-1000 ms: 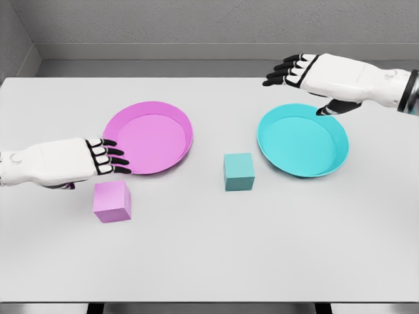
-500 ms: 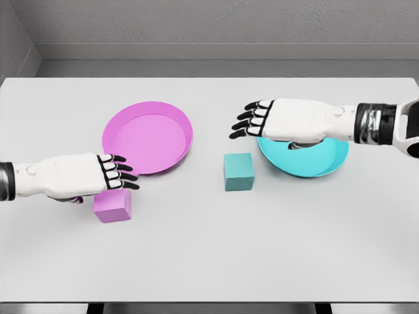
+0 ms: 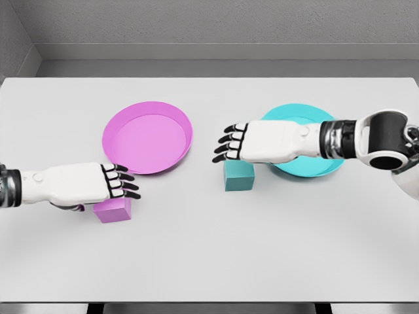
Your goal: Place the blocks in the corresponding plates according to their colors
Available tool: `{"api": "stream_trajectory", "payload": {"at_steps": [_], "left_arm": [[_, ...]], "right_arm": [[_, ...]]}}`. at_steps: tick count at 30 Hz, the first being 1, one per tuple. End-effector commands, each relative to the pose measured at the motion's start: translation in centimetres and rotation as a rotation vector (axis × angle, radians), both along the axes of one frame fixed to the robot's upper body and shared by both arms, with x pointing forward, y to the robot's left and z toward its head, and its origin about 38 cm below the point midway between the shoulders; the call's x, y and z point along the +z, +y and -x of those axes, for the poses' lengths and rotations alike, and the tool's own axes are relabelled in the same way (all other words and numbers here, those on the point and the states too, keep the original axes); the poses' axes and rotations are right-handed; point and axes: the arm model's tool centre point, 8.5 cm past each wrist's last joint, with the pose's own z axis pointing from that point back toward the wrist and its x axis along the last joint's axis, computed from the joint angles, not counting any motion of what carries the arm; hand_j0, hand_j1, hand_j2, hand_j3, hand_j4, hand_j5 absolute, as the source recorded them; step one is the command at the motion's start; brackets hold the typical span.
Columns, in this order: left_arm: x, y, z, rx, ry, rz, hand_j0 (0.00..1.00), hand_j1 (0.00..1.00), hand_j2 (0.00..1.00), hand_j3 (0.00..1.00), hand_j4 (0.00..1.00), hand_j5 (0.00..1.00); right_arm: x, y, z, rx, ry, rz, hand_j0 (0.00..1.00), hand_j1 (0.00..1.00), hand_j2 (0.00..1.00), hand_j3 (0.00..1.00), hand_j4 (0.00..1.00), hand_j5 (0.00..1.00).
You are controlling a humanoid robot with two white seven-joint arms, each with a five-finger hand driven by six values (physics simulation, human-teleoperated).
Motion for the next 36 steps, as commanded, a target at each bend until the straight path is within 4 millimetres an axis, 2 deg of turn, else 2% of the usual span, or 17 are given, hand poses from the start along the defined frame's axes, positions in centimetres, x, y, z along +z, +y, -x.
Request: {"api": "stream_trajectory", "payload": {"at_steps": [1, 9, 12, 14, 16, 21, 29, 30, 35, 36], "left_arm": [[-0.2, -0.4, 0.0, -0.005, 0.007, 0.004, 1.0, 1.0, 1.0, 1.0, 1.0, 1.0], [-0.2, -0.5, 0.0, -0.007, 0.008, 0.005, 1.0, 1.0, 1.0, 1.0, 1.0, 1.0], [-0.7, -1.3, 0.0, -0.019, 0.021, 0.002, 1.0, 1.0, 1.0, 1.0, 1.0, 1.0], [-0.7, -1.4, -0.1, -0.021, 0.021, 0.003, 1.0, 1.0, 1.0, 1.0, 1.0, 1.0], [-1.1, -1.5, 0.1, -0.026, 0.033, 0.001, 1.0, 1.0, 1.0, 1.0, 1.0, 1.0], [-1.1, -1.5, 0.2, -0.027, 0.035, -0.001, 0.98, 0.98, 0.98, 0.98, 0.98, 0.98], [-1.2, -1.5, 0.2, -0.026, 0.038, -0.008, 0.82, 0.82, 0.82, 0.82, 0.82, 0.82], [-1.3, -1.5, 0.2, -0.027, 0.04, -0.011, 0.76, 0.76, 0.76, 0.76, 0.76, 0.76], [-1.3, -1.5, 0.2, -0.028, 0.04, -0.012, 0.61, 0.61, 0.61, 0.61, 0.61, 0.61], [-1.3, -1.5, 0.2, -0.027, 0.041, -0.014, 0.55, 0.55, 0.55, 0.55, 0.55, 0.55]], "right_arm": [[-0.2, 0.5, 0.1, 0.008, 0.0, -0.001, 1.0, 1.0, 1.0, 1.0, 1.0, 1.0], [-1.9, 0.6, 0.1, 0.008, -0.024, 0.081, 1.0, 1.0, 1.0, 1.0, 1.0, 1.0], [-2.0, 0.7, 0.1, 0.011, -0.023, 0.087, 1.0, 1.0, 1.0, 1.0, 1.0, 1.0], [-2.8, 1.1, 0.5, 0.029, -0.006, 0.102, 1.0, 1.0, 1.0, 1.0, 1.0, 1.0], [-2.5, 1.9, 0.6, 0.045, -0.012, 0.09, 1.0, 1.0, 1.0, 1.0, 1.0, 1.0], [-2.7, 2.0, 0.6, 0.047, -0.008, 0.092, 1.0, 1.0, 1.0, 1.0, 1.0, 1.0], [-3.4, 1.7, 0.4, 0.035, -0.009, 0.116, 1.0, 1.0, 1.0, 1.0, 1.0, 1.0], [-3.4, 1.6, 0.3, 0.032, -0.007, 0.118, 1.0, 1.0, 1.0, 1.0, 1.0, 1.0], [-3.7, 1.8, 0.0, 0.026, -0.009, 0.122, 1.0, 1.0, 1.0, 1.0, 1.0, 1.0], [-3.7, 1.9, -0.1, 0.025, -0.007, 0.121, 1.0, 1.0, 1.0, 1.0, 1.0, 1.0]]}}
